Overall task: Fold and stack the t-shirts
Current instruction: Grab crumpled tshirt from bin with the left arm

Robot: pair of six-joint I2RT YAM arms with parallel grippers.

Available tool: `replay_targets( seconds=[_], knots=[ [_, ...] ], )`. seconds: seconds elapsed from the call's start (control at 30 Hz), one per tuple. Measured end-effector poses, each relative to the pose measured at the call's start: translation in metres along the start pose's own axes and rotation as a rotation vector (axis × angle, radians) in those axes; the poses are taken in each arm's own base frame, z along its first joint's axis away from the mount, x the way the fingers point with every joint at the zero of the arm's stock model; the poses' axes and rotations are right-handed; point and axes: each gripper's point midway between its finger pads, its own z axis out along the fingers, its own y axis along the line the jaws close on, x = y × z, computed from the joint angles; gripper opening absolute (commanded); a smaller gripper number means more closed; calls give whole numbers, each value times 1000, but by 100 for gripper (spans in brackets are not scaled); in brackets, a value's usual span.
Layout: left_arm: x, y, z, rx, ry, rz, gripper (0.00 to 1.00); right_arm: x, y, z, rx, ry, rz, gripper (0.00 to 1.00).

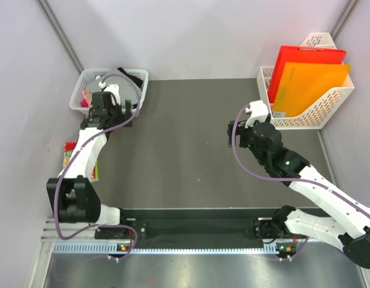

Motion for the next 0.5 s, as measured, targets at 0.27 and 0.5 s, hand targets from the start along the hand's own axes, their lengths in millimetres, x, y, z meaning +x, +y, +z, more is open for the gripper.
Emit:
replay_targets(
  seconds=[0.27, 0.5],
  knots=[
    [-22, 16, 57, -100, -10, 37, 99, 1, 1, 0, -5, 6, -2, 91],
    [-84, 24, 96, -146, -111, 44, 99, 8, 5, 2, -26, 25, -11, 91]
  ],
)
